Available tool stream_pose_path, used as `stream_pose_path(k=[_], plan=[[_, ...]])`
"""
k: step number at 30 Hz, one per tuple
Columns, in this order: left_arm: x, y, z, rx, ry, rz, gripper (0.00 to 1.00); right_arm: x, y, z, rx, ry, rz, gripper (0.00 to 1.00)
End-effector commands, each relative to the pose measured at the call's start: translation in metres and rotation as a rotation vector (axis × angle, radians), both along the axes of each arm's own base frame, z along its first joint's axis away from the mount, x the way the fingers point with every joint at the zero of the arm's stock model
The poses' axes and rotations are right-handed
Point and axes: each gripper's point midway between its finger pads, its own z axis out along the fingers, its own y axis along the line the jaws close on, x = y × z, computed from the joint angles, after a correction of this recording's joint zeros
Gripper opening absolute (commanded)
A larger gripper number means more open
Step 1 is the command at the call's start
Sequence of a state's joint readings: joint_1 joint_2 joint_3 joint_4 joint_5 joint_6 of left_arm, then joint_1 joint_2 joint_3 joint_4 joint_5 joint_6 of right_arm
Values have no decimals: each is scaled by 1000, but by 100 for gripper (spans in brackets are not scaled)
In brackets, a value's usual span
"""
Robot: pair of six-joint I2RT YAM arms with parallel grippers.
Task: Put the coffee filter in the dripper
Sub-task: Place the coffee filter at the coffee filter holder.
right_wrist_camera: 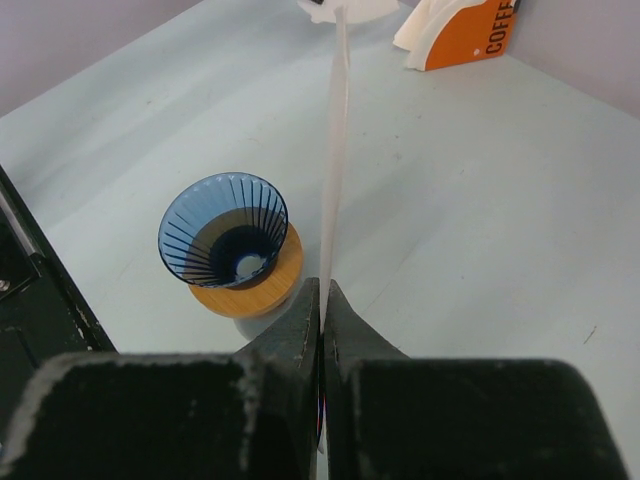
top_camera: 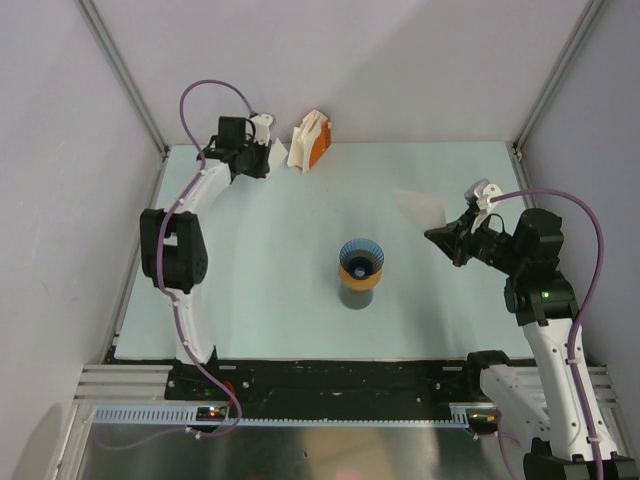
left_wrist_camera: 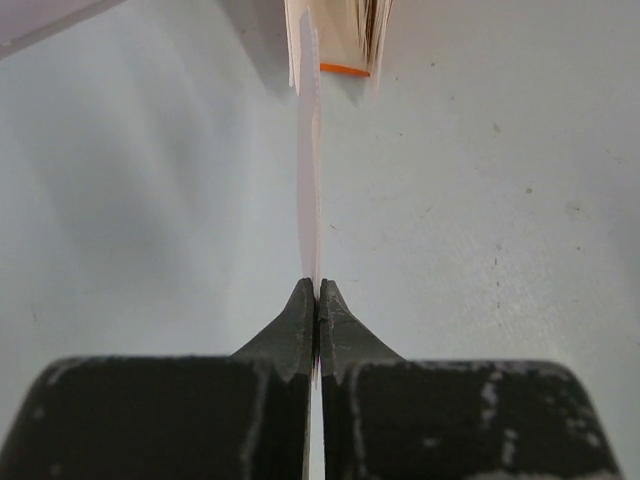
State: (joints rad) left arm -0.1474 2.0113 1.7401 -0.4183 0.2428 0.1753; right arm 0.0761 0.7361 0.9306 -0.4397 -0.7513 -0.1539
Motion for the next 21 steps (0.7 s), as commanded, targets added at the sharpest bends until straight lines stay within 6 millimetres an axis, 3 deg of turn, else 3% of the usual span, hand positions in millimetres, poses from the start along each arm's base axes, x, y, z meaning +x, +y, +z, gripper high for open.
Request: stream_pose_path(k=[1, 6, 21], plan=[[13, -9, -1, -14, -31, -22, 0, 2, 1, 5, -2, -48, 17, 0], [20, -14, -11, -9, -23, -38, 0, 4, 1, 4, -1, -51, 18, 0], [47, -29, -1, -22, -47, -60, 0, 9, -2, -2, -2, -46, 8, 0]])
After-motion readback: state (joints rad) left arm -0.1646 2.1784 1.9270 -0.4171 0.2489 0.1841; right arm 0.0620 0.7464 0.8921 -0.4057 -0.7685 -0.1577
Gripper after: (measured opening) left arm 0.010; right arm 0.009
